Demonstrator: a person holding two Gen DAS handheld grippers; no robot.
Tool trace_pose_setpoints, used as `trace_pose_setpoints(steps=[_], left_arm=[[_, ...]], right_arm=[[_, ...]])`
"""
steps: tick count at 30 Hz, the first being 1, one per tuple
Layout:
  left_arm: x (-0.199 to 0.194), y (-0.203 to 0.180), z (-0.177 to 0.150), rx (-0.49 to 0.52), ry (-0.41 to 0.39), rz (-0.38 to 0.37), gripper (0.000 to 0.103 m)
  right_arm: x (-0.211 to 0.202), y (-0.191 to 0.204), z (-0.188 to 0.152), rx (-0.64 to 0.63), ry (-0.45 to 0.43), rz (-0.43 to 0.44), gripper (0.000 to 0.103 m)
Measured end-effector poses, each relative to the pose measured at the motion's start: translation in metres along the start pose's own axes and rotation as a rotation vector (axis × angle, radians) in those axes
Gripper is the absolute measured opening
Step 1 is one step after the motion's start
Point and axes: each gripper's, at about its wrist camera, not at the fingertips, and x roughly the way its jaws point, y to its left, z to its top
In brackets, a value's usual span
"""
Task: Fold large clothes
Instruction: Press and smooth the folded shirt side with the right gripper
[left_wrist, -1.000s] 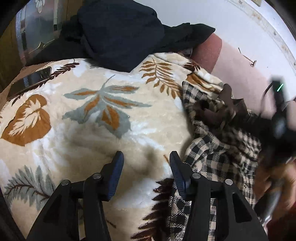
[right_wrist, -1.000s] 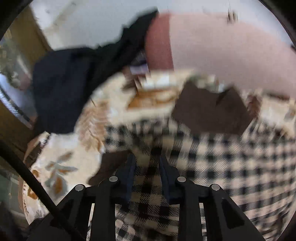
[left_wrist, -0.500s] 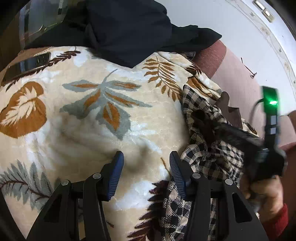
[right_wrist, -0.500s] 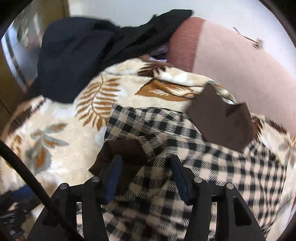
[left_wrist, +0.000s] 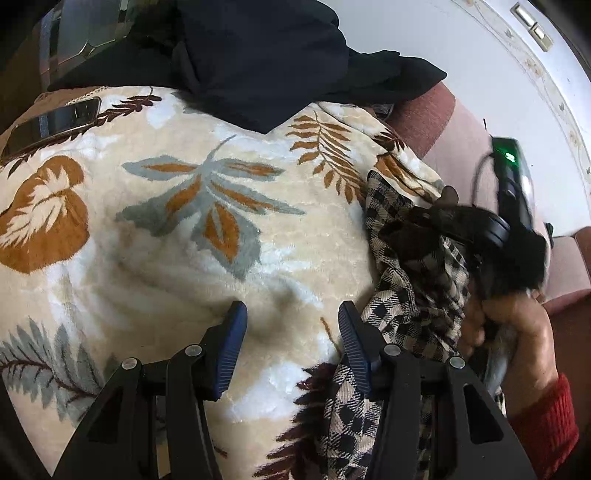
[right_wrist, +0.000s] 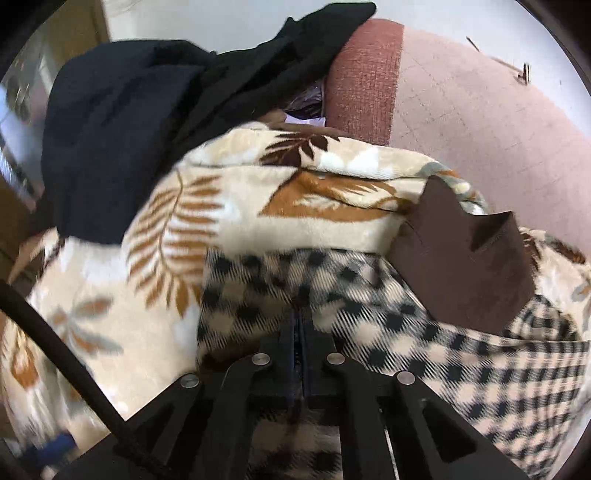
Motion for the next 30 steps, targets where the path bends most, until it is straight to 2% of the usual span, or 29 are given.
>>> trace_pose_setpoints(steps=[2,3,5,7,8,10,12,14,16,17,18,19,20,22,25,28,30], left_arm=[[0.000,-0.001,0.001,0.010,-0.003,0.005,0.050],[0.000,0.000,0.001,0.012,-0.004,0.005,0.050],[-0.001,0.001,0.002,0.003,-0.003,-0.004,0.050],[-0.001,0.002,0.003,-0.011,-0.002,-0.010,0.050],[-0.001,0.003,0.004,-0.018,0.000,-0.014,0.050],[-0.003,0.003,0.003,-0.022,-0.002,-0.015,0.050],[-0.005,0.003,0.003,-0.021,-0.007,-0.011,0.050],[-0.008,0.003,0.002,-0.024,-0.016,-0.004,0.050],[-0.009,0.004,0.003,-0.024,-0.022,0.000,0.051],[-0.010,0.005,0.003,-0.026,-0.025,0.002,0.051],[-0.010,0.006,0.003,-0.028,-0.027,0.003,0.051],[-0.011,0.006,0.003,-0.031,-0.027,0.002,0.051],[-0.010,0.007,0.004,-0.035,-0.025,0.002,0.051],[-0.009,0.007,0.004,-0.036,-0.023,0.003,0.051],[-0.008,0.005,0.004,-0.028,-0.024,0.009,0.051],[-0.006,0.001,0.003,-0.003,-0.022,0.021,0.051],[-0.006,-0.001,0.002,0.016,-0.021,0.025,0.051]], right_arm=[[0.018,0.004,0.000,0.009,0.072,0.016,0.004],[0.020,0.008,-0.001,-0.012,0.074,-0.014,0.004],[0.011,0.013,-0.001,-0.043,0.035,-0.025,0.004],[-0.013,0.017,-0.002,-0.065,-0.040,-0.039,0.004],[-0.026,0.018,-0.002,-0.075,-0.064,-0.017,0.004],[-0.038,0.017,-0.005,-0.066,-0.071,0.027,0.004],[-0.038,0.016,-0.012,-0.066,-0.034,0.056,0.005],[-0.029,0.018,-0.022,-0.117,0.002,0.012,0.017],[-0.019,0.022,-0.032,-0.161,0.030,-0.003,0.018],[-0.013,0.023,-0.035,-0.159,0.054,0.017,0.025],[-0.010,0.023,-0.039,-0.156,0.069,0.035,0.040],[-0.006,0.022,-0.040,-0.162,0.068,0.027,0.041],[-0.002,0.024,-0.041,-0.172,0.067,0.000,0.037],[0.004,0.031,-0.037,-0.181,0.087,-0.061,0.013],[0.008,0.039,-0.019,-0.169,0.084,-0.059,0.009],[0.014,0.043,-0.010,-0.167,0.092,-0.058,0.011],[0.000,0.041,-0.009,-0.157,0.071,-0.042,0.012]])
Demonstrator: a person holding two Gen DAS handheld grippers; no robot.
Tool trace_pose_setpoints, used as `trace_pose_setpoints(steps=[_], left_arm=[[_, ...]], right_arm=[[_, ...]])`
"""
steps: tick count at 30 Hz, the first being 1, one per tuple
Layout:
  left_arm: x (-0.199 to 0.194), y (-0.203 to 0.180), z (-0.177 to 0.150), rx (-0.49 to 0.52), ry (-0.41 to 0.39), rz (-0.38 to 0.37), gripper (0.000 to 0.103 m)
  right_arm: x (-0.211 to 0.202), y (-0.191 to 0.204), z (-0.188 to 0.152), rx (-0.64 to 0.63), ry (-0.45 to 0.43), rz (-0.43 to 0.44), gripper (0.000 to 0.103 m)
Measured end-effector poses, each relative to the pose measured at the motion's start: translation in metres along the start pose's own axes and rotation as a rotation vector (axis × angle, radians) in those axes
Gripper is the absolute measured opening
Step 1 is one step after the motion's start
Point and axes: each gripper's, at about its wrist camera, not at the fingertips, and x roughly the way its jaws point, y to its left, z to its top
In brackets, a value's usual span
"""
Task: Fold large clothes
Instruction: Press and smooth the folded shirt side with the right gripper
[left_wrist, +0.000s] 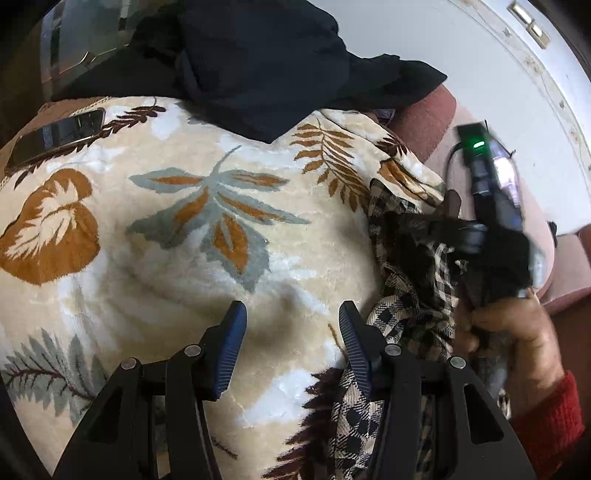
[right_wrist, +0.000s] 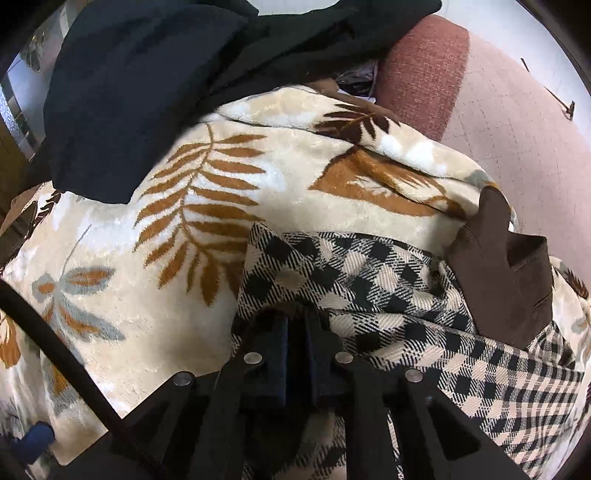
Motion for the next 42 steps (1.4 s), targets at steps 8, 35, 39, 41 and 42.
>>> trace_pose_setpoints(steps=[8,35,39,41,42], left_arm=[[-0.004,-0.031,-0.022,0.131,0.011,-0.061,0.052],[-0.073,-0.031,-0.119,0.353,-0.002,-0.024,0.055],[-0.084,-0.016,-0.129,0.289,0.018,-0.020,0.055],[-0.094,-0.004,-0.135,0.266,0.012,-0.018,0.055],[-0.101,0.004,-0.137,0.260,0.007,-0.012,0.055]], right_arm=[[-0.067,-0.074,-0.089,0.093,0.018,-0.115,0.033],[-0.223,-0.142,-0.381,0.474,-0.183,0.069,0.046],[-0.206,-0.062,-0.366,0.318,-0.165,0.244,0.025],[-0.193,-0.028,-0.360,0.238,-0.145,0.264,0.025],[-0.183,-0.009,-0.358,0.201,-0.115,0.293,0.025]])
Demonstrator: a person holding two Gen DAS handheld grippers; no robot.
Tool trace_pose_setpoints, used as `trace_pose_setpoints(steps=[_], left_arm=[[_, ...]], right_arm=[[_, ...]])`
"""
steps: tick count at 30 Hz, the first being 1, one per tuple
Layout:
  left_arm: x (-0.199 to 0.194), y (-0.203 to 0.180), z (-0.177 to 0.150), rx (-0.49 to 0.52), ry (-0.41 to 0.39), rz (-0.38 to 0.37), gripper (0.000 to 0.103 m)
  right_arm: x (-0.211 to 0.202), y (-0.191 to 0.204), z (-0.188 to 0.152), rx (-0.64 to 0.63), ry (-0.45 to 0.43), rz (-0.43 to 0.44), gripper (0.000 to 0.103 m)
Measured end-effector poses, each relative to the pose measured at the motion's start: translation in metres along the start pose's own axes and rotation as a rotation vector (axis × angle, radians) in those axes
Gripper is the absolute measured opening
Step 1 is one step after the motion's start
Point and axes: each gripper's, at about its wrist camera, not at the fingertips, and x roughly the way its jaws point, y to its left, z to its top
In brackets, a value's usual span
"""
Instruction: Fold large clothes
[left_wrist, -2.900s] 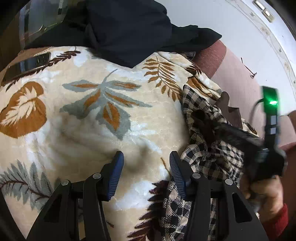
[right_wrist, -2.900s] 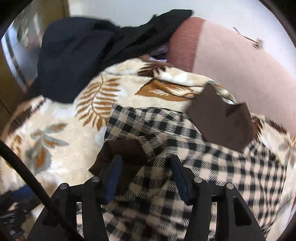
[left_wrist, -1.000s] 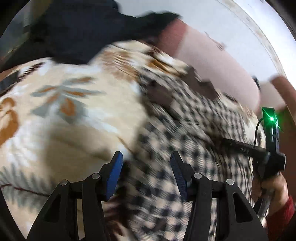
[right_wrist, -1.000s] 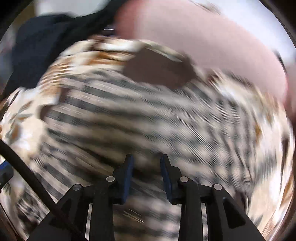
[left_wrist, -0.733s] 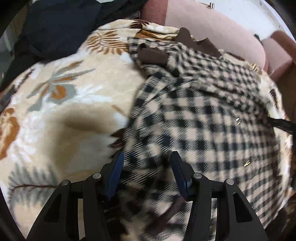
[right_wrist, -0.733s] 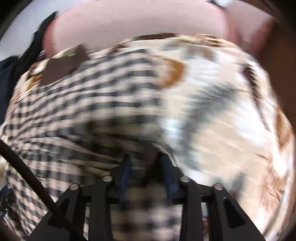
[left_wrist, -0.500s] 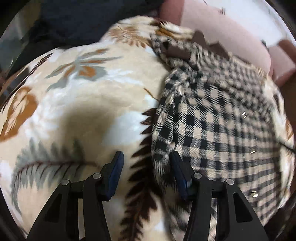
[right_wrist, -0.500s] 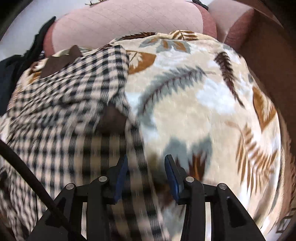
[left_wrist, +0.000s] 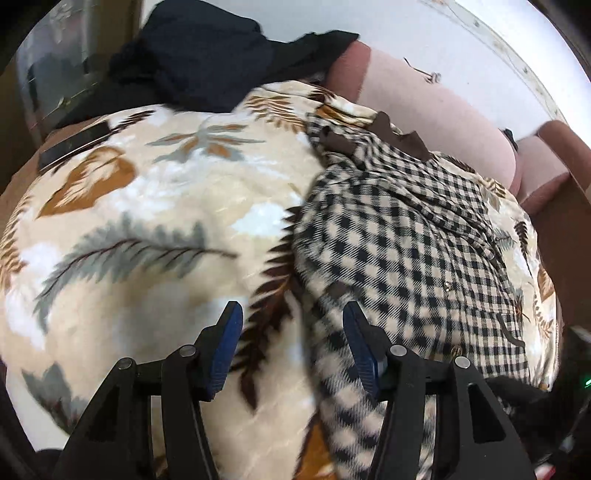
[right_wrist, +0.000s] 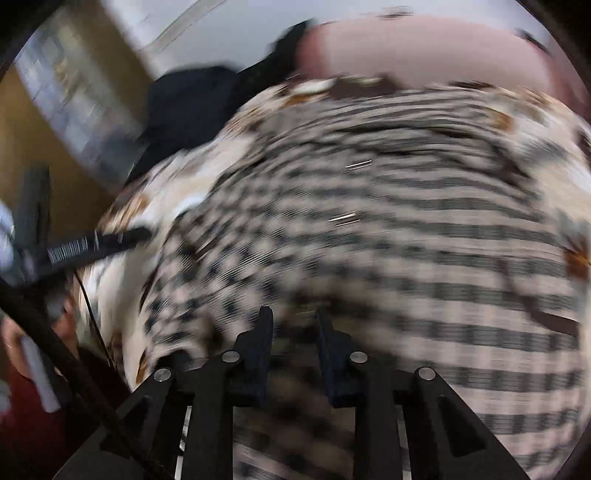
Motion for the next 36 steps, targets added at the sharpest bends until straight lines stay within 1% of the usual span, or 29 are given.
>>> trace_pose_setpoints(steps=[1,2,3,4,6,7,9,10,12,14,16,17,18,21,22,23,25,26,28,29,30,31,32,33,36], left_arm=[[-0.007,0.008,-0.004,-0.006,-0.007,0.008,0.055],[-0.011,0.012,-0.007,-0.010,-0.012,0.011,0.055],[-0.018,0.021,-0.010,-0.018,-0.021,0.015,0.055],[-0.023,0.029,-0.012,-0.027,-0.027,0.018,0.056],[-0.032,0.047,-0.014,-0.060,-0.038,0.025,0.056],[-0.036,0.054,-0.015,-0.082,-0.038,0.028,0.056],[-0.041,0.063,-0.015,-0.111,-0.038,0.021,0.057],[-0.043,0.064,-0.015,-0.117,-0.039,0.007,0.060],[-0.043,0.059,-0.019,-0.105,-0.038,-0.028,0.065],[-0.037,0.046,-0.022,-0.067,-0.028,-0.039,0.066],[-0.025,0.034,-0.026,-0.031,-0.005,-0.027,0.066],[-0.018,0.030,-0.028,-0.024,0.006,-0.026,0.066],[-0.011,0.028,-0.030,-0.022,0.018,-0.029,0.066],[0.009,0.029,-0.033,-0.032,0.046,-0.038,0.066],[0.015,0.030,-0.033,-0.036,0.059,-0.048,0.066],[0.019,0.032,-0.034,-0.037,0.069,-0.057,0.066],[0.027,0.036,-0.034,-0.041,0.087,-0.084,0.066],[0.029,0.036,-0.034,-0.032,0.087,-0.093,0.066],[0.030,0.033,-0.035,0.001,0.090,-0.102,0.064],[0.031,0.030,-0.037,0.023,0.099,-0.116,0.061],[0.031,0.027,-0.038,0.038,0.110,-0.129,0.046],[0.032,0.025,-0.039,0.052,0.124,-0.145,0.028],[0.032,0.023,-0.042,0.057,0.145,-0.174,0.022],[0.032,0.022,-0.046,0.053,0.163,-0.220,0.020],[0.028,0.021,-0.055,0.059,0.153,-0.240,0.020]], right_arm=[[0.017,0.018,-0.004,-0.022,0.044,0.047,0.025],[0.027,0.032,-0.009,-0.037,0.056,0.084,0.025],[0.030,0.044,-0.013,-0.057,0.052,0.100,0.025],[0.037,0.065,-0.016,-0.099,0.063,0.132,0.025],[0.048,0.096,-0.021,-0.161,0.099,0.218,0.025],[0.055,0.113,-0.026,-0.200,0.122,0.245,0.025],[0.058,0.129,-0.035,-0.245,0.130,0.261,0.026],[0.054,0.133,-0.038,-0.273,0.125,0.259,0.026],[0.045,0.129,-0.041,-0.288,0.132,0.283,0.025],[0.026,0.110,-0.045,-0.278,0.133,0.280,0.025],[-0.001,0.078,-0.046,-0.222,0.091,0.243,0.026],[-0.015,0.056,-0.047,-0.178,0.067,0.214,0.030],[-0.031,0.032,-0.049,-0.121,0.035,0.168,0.037],[-0.085,-0.055,-0.058,0.092,-0.080,-0.016,0.044],[-0.105,-0.089,-0.064,0.183,-0.114,-0.088,0.051],[-0.118,-0.115,-0.066,0.252,-0.129,-0.149,0.054],[-0.144,-0.163,-0.079,0.390,-0.161,-0.250,0.054],[-0.153,-0.181,-0.085,0.442,-0.175,-0.267,0.054],[-0.162,-0.212,-0.097,0.532,-0.179,-0.277,0.054],[-0.158,-0.218,-0.101,0.555,-0.166,-0.265,0.054],[-0.150,-0.224,-0.103,0.575,-0.145,-0.241,0.054],[-0.142,-0.227,-0.107,0.589,-0.144,-0.202,0.055],[-0.142,-0.226,-0.109,0.586,-0.165,-0.186,0.055],[-0.143,-0.223,-0.110,0.579,-0.167,-0.161,0.055],[-0.132,-0.208,-0.107,0.572,-0.158,-0.015,0.055]])
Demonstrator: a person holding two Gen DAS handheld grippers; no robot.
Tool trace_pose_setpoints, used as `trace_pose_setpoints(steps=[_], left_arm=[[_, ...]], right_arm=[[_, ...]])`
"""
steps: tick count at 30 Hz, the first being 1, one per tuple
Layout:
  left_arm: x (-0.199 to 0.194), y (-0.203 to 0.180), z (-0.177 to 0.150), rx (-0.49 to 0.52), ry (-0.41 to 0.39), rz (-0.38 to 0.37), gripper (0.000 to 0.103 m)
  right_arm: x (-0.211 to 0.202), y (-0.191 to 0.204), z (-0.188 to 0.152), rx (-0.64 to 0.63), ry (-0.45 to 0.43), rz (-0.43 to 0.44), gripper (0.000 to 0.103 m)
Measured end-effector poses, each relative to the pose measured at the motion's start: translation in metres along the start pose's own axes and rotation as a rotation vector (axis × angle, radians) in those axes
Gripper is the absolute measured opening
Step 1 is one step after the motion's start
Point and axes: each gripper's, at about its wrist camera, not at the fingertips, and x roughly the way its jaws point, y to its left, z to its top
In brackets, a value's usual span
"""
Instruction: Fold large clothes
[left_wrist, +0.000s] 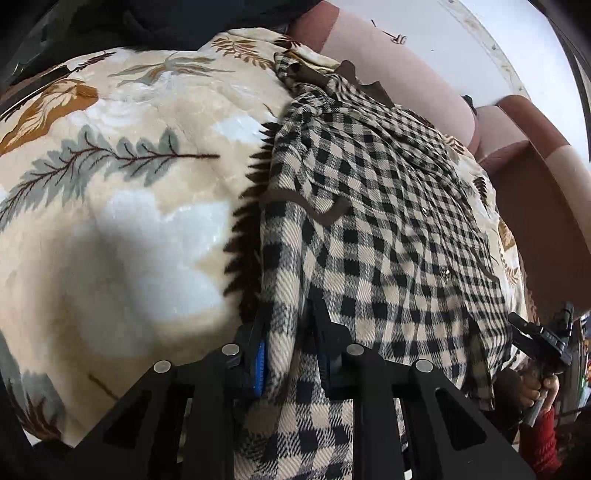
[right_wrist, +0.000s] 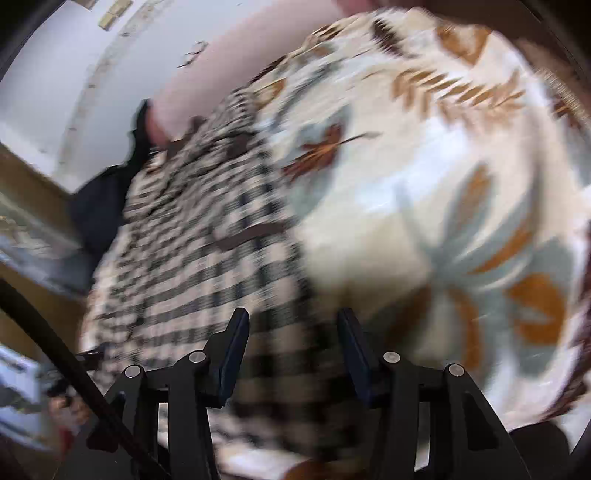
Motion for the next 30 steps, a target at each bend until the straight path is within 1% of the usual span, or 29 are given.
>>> trace_pose_setpoints(steps=[2,3,4,5,6,7,8,10,13,17,20,22,23,24,25,26,27,29,30], left_arm=[[-0.001,0.003,-0.005,-0.028,-0.003,-0.043,0.021],[-0.002,0.005,-0.006,-0.043,-0.001,-0.062,0.021],[-0.002,0.007,-0.007,-0.058,0.002,-0.084,0.021],[-0.003,0.011,-0.009,-0.077,0.003,-0.109,0.021],[-0.003,0.013,-0.011,-0.087,0.002,-0.122,0.021],[-0.004,0.015,-0.013,-0.092,0.001,-0.134,0.021],[-0.005,0.016,-0.017,-0.093,-0.002,-0.145,0.021],[-0.006,0.016,-0.023,-0.090,-0.008,-0.154,0.021],[-0.008,0.015,-0.025,-0.087,-0.013,-0.161,0.024],[-0.008,0.010,-0.028,-0.068,-0.017,-0.172,0.026],[-0.008,0.009,-0.029,-0.070,-0.017,-0.171,0.027],[-0.008,0.007,-0.029,-0.077,-0.021,-0.170,0.033],[-0.008,0.005,-0.029,-0.078,-0.023,-0.159,0.033],[-0.008,0.001,-0.029,-0.076,-0.023,-0.132,0.033],[-0.008,-0.001,-0.029,-0.074,-0.022,-0.108,0.026],[-0.008,-0.005,-0.028,-0.068,-0.022,-0.048,0.017],[-0.008,-0.008,-0.027,-0.056,-0.016,0.008,0.007],[-0.014,-0.009,-0.027,-0.068,-0.027,0.001,0.007],[-0.019,-0.011,-0.028,-0.071,-0.034,-0.010,0.006]], right_arm=[[0.000,0.005,-0.008,-0.036,0.007,0.011,0.055],[-0.001,0.005,-0.010,-0.037,0.014,0.036,0.055],[-0.002,0.002,-0.011,-0.013,0.024,0.095,0.055],[0.000,-0.001,-0.014,0.020,0.047,0.164,0.051],[0.004,-0.006,-0.018,0.057,0.077,0.234,0.050],[0.006,-0.007,-0.022,0.063,0.091,0.245,0.050],[0.011,-0.008,-0.027,0.062,0.101,0.238,0.049],[0.014,-0.005,-0.037,0.056,0.082,0.242,0.048],[0.016,0.002,-0.039,0.067,0.064,0.243,0.048],[0.014,0.009,-0.044,0.048,0.062,0.247,0.048],[0.020,0.023,-0.049,0.023,0.045,0.203,0.048],[0.019,0.029,-0.050,0.001,0.028,0.169,0.048],[0.019,0.032,-0.050,-0.003,0.020,0.153,0.048],[0.019,0.035,-0.050,-0.005,0.011,0.129,0.044],[0.019,0.039,-0.050,-0.007,0.006,0.108,0.038],[0.019,0.041,-0.049,-0.007,0.008,0.101,0.023],[0.020,0.043,-0.049,-0.002,0.015,0.097,0.020],[0.018,0.049,-0.047,-0.001,0.011,0.084,0.015],[0.015,0.053,-0.047,-0.008,0.008,0.084,0.014]])
